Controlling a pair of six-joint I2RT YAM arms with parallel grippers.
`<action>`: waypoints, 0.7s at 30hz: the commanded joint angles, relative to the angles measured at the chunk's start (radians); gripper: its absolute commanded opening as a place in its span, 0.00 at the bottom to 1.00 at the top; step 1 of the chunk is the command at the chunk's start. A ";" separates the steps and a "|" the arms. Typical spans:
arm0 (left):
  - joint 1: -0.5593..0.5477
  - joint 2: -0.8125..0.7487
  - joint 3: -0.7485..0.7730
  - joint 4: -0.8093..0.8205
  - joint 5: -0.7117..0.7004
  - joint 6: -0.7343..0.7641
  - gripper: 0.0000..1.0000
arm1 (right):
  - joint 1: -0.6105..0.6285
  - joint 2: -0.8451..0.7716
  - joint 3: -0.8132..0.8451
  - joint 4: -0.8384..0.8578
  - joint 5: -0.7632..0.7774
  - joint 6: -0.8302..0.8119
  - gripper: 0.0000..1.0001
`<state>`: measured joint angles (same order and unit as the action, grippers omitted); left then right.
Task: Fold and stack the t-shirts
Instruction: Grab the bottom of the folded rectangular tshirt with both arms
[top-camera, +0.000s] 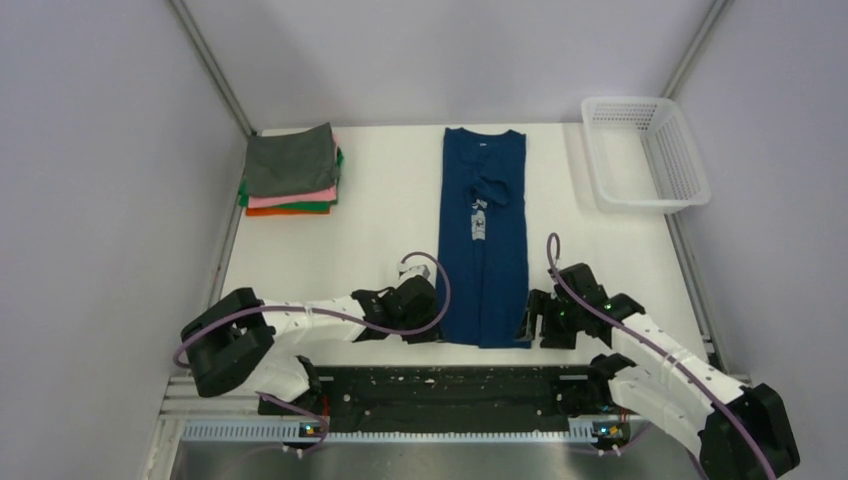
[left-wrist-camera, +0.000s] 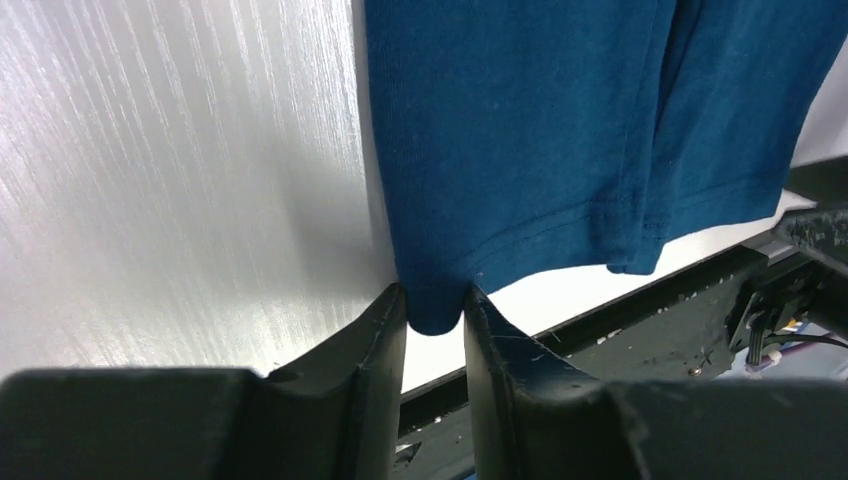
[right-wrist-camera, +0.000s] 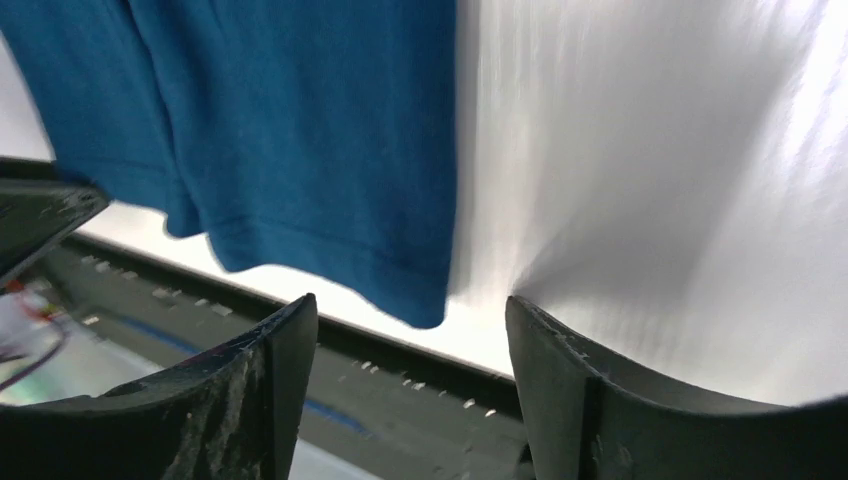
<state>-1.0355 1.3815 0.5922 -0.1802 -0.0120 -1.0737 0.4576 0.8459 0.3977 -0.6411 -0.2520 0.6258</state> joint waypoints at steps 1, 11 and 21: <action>0.003 0.037 0.017 -0.011 -0.016 0.007 0.30 | 0.012 0.002 -0.056 0.033 -0.040 0.070 0.65; 0.004 0.036 -0.006 -0.009 -0.017 -0.009 0.00 | 0.012 0.073 -0.107 0.125 -0.091 0.062 0.08; -0.016 -0.140 -0.131 -0.065 0.165 0.003 0.00 | 0.043 -0.191 -0.106 -0.117 -0.207 0.112 0.00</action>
<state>-1.0393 1.3098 0.5102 -0.1753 0.0551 -1.0779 0.4736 0.7696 0.3058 -0.6388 -0.3794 0.6971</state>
